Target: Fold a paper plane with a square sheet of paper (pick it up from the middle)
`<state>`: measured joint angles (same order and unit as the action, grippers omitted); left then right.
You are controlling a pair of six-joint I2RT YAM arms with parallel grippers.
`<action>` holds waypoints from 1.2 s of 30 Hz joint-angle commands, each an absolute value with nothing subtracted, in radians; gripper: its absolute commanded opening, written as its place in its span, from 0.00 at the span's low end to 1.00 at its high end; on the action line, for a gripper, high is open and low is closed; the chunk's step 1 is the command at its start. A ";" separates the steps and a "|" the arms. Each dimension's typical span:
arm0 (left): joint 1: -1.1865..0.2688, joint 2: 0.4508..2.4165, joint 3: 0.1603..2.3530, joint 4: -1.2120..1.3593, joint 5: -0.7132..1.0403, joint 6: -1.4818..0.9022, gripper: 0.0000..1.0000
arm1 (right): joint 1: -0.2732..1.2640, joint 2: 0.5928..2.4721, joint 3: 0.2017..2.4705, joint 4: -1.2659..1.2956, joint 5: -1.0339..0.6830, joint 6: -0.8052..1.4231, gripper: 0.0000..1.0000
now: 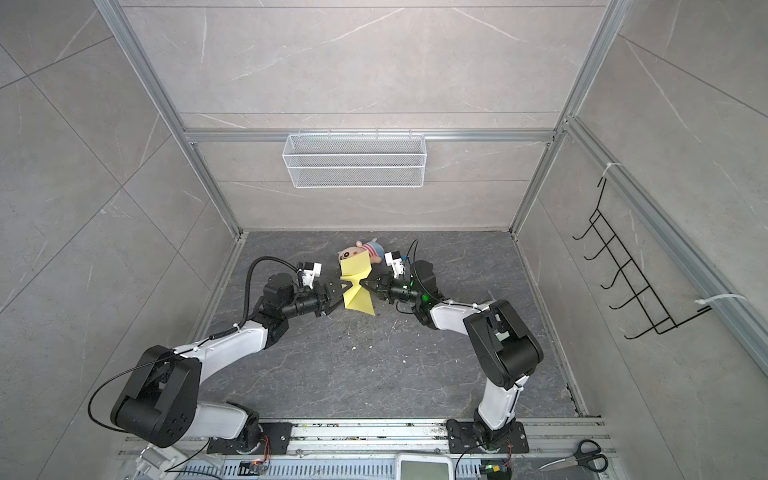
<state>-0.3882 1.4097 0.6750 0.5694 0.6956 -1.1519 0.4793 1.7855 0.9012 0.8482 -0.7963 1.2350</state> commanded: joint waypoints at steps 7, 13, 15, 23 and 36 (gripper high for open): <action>-0.391 1.448 0.737 0.696 0.766 -1.195 0.40 | 0.480 1.769 0.902 0.966 -0.832 1.305 0.00; -0.385 1.428 0.736 0.634 0.728 -1.162 0.29 | 0.478 1.750 0.899 0.891 -0.822 1.252 0.00; -0.384 1.424 0.736 0.623 0.721 -1.158 0.25 | 0.479 1.746 0.900 0.874 -0.822 1.240 0.01; -0.376 1.422 0.744 0.583 0.705 -1.138 0.13 | 0.477 1.736 0.902 0.823 -0.821 1.199 0.02; -0.374 1.312 0.927 -0.193 0.459 -0.674 0.02 | 0.408 1.498 0.928 0.174 -0.535 0.742 0.65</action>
<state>-0.3786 1.3746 0.8307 0.1436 0.5903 -0.9184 0.4141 1.5787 0.9028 0.4423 -0.6815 0.9520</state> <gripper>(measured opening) 0.047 0.635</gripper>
